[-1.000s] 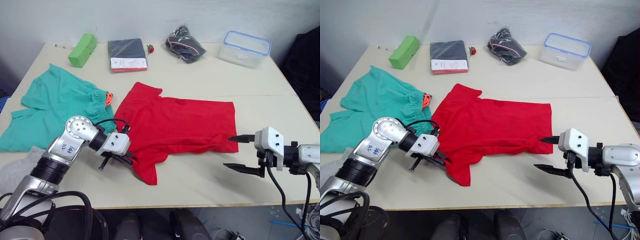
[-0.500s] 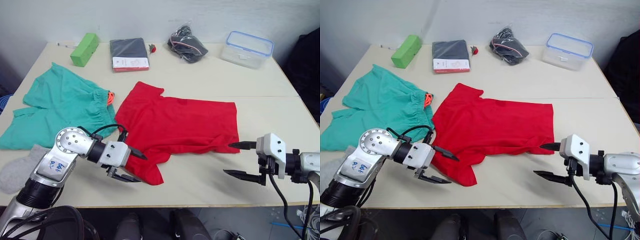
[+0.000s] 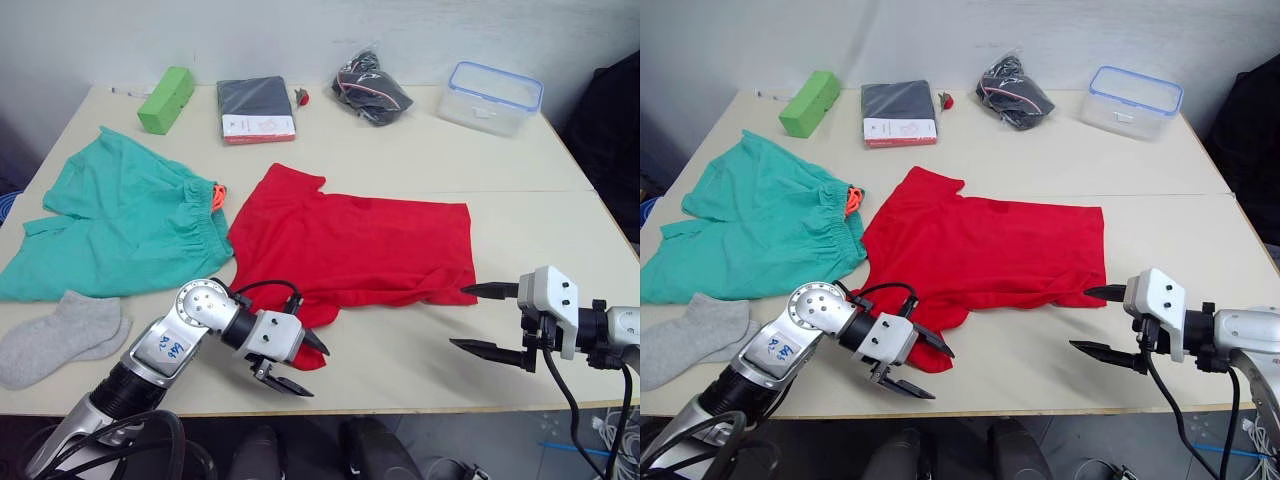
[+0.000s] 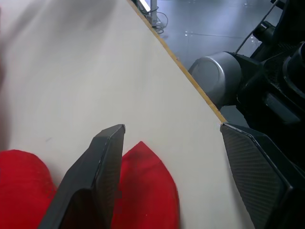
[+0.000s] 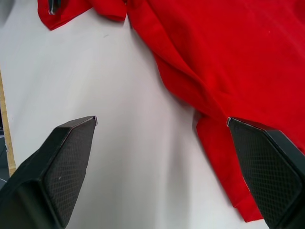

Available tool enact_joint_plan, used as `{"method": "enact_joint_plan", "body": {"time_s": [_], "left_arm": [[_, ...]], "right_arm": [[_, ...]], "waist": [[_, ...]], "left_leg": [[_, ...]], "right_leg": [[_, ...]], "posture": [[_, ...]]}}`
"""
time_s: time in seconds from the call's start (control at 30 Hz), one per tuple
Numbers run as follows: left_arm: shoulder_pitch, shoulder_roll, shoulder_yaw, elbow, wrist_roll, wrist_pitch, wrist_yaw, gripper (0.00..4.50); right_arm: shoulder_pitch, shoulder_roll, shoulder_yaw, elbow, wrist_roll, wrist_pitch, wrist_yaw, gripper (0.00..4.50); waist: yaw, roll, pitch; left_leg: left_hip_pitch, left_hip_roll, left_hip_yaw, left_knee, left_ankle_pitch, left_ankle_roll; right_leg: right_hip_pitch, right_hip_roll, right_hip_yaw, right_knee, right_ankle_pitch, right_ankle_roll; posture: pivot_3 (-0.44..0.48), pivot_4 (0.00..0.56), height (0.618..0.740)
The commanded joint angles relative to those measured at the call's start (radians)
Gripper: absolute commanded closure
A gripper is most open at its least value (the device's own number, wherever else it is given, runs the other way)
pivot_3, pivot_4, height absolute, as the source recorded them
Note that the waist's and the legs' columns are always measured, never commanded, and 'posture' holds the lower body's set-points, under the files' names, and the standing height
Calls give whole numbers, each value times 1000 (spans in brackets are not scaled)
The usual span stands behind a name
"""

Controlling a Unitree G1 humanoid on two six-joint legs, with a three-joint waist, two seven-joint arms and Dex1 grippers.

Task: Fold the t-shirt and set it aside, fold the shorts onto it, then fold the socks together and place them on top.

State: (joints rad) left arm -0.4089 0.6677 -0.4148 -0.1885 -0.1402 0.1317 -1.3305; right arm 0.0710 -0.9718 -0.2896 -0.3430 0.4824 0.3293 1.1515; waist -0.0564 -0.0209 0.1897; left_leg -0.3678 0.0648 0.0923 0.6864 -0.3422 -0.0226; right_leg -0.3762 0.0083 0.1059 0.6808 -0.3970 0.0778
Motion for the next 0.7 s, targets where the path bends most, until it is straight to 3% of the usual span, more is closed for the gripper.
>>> {"method": "enact_joint_plan", "body": {"time_s": [0.03, 0.17, 0.43, 0.53, 0.67, 0.7], "left_arm": [[-13, -2, -38, 2, 78, 4, 34, 1528], [-16, -7, -43, 12, 122, -4, 73, 2572], [-2, 27, -16, -50, 112, 50, 93, 2572], [-5, 43, -23, -42, 110, 44, 82, 3142], [-13, 61, -24, -9, 112, 25, 65, 4348], [-14, 64, -22, -5, 110, 23, 63, 4470]], "right_arm": [[-4, -5, -31, -21, 2, -6, -10, 0], [-4, -3, -26, -20, 2, -5, -17, 0], [-10, 8, -17, -11, 5, -9, -26, 0], [-17, 8, -10, 0, -2, -19, -25, 0], [-33, 1, 12, 27, -32, -48, -15, 0], [-37, 1, 16, 34, -37, -54, -13, 0]], "waist": [[0, 0, 0], [0, 0, 0], [1, 0, 0], [-1, 0, 0], [0, 0, 0], [0, 0, 0]], "left_leg": [[0, 0, 0, 0, 0, 0], [0, 0, 0, 0, 0, 0], [0, 0, 0, 2, 0, 0], [0, 0, 0, 2, 0, 0], [0, 0, 0, 3, 0, 0], [0, 0, 0, 3, 0, 0]], "right_leg": [[0, 0, 0, 0, 0, 0], [0, 0, 0, 0, 0, 0], [1, 0, 0, 2, 0, 0], [1, 0, 0, 2, 0, 0], [1, 0, 0, 3, 0, 0], [1, 0, 0, 3, 0, 0]], "posture": [[0, 150, 740], [0, 150, 740], [0, 150, 740], [0, 150, 740], [0, 150, 740], [0, 150, 740]]}}
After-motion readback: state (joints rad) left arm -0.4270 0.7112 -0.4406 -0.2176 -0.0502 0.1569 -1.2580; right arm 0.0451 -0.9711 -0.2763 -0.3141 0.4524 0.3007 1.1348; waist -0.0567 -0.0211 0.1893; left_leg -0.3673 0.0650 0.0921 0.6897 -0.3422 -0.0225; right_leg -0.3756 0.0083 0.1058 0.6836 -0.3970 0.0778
